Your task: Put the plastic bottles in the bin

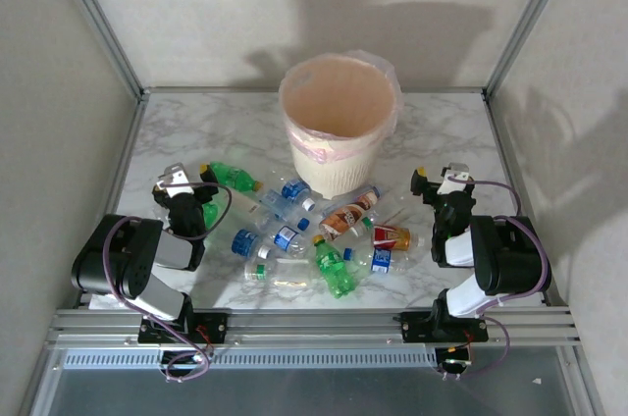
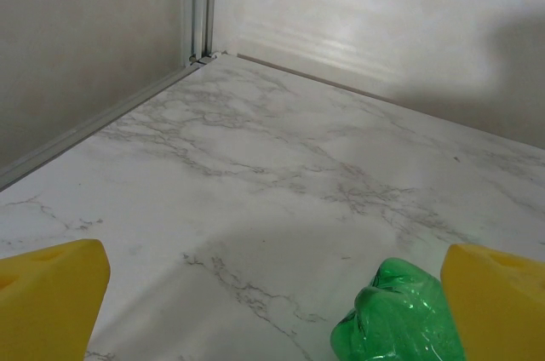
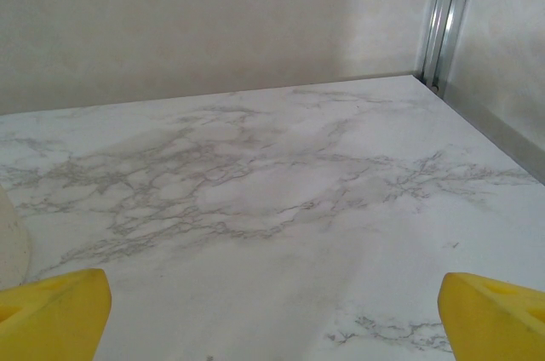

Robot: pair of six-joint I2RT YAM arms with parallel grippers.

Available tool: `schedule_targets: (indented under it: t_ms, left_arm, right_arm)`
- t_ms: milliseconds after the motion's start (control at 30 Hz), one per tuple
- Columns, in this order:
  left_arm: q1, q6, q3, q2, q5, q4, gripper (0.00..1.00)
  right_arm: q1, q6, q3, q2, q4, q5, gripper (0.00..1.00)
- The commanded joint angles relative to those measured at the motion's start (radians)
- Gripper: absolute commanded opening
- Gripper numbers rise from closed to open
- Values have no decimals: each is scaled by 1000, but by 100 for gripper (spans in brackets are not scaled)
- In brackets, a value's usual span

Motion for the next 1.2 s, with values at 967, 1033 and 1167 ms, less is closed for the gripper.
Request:
schedule_targets:
  t_ms: [967, 1033, 1167]
  left_arm:
    - [-301, -843, 539, -484, 69, -1745, 85]
    - [-364, -923, 542, -475, 55, -1739, 97]
    - [-438, -1014, 610, -400, 37, -1756, 99]
  right_arm:
    - [213, 593, 653, -488, -1682, -18, 92]
    - [338, 548, 702, -488, -1722, 67, 92]
    - [478, 541, 766, -485, -1794, 122, 92]
